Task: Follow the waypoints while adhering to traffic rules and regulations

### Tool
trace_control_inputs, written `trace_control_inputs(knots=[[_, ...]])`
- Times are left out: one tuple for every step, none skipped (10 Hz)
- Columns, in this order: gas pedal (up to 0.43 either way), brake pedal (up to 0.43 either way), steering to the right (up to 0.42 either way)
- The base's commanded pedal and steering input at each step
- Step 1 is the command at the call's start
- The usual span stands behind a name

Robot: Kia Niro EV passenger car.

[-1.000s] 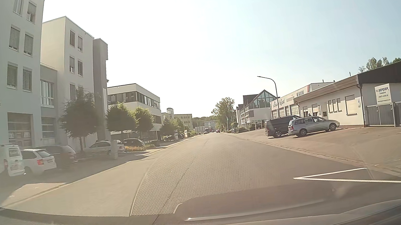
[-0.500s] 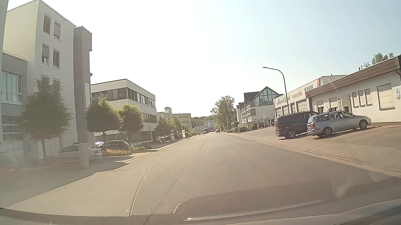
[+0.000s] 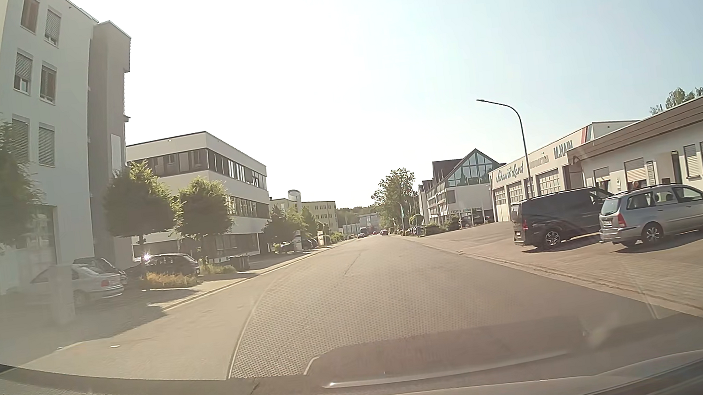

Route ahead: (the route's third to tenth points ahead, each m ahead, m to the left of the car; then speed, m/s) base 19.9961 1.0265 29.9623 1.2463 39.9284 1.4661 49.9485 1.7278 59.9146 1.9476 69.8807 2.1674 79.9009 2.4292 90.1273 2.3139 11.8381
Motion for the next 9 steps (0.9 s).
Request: trace_control_inputs(knots=[[0.000, 0.018, -0.004], [0.000, 0.018, -0.004], [0.000, 0.018, -0.004], [0.000, 0.018, -0.003], [0.000, 0.018, -0.003], [0.000, 0.018, -0.003], [0.039, 0.018, -0.002], [0.039, 0.018, -0.001], [0.059, 0.018, 0.000]])
